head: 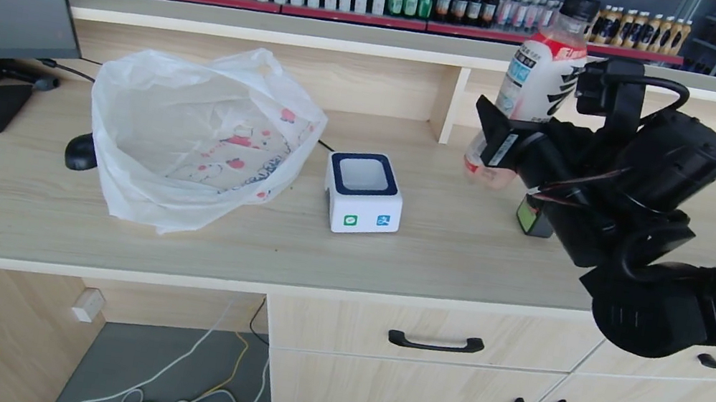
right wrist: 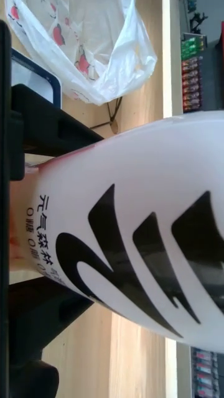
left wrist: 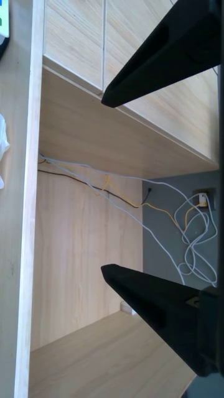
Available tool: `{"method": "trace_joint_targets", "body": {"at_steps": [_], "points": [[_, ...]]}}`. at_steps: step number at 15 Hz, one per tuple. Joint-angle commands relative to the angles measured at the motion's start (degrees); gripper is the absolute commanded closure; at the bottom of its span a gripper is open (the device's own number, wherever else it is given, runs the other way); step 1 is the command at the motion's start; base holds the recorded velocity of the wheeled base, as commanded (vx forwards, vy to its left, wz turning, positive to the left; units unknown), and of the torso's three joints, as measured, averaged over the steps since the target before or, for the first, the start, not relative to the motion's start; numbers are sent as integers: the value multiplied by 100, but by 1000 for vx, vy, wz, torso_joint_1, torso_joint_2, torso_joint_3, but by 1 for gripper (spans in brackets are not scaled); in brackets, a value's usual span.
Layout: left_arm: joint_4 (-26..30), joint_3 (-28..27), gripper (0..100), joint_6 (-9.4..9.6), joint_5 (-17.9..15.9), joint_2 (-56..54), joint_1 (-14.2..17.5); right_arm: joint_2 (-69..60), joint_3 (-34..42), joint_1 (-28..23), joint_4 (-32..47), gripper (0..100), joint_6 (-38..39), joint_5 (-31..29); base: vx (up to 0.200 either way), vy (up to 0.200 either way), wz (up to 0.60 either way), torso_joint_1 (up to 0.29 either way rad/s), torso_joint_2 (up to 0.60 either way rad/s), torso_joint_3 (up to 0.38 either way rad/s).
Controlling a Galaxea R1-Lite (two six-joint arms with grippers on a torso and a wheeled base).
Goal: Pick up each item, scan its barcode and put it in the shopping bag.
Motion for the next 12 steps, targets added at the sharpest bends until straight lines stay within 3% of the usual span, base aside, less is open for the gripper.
{"method": "trace_joint_targets", "body": {"at_steps": [1,2,7,12], "points": [[0,0,0,-2,0,-2,1,-885,561,12,-11,100,-59,-3,0,0,0,0,0,0],[0,0,0,-2,0,-2,1,-920,579,21,-11,100,-59,-3,0,0,0,0,0,0],[0,0,0,-2,0,-2,1,-2353,2293,73,-20,100,-182,-3,0,0,0,0,0,0],[0,0,0,-2,0,-2,1,-2898,3330,73,-37,100,-76,-3,0,0,0,0,0,0]]}}
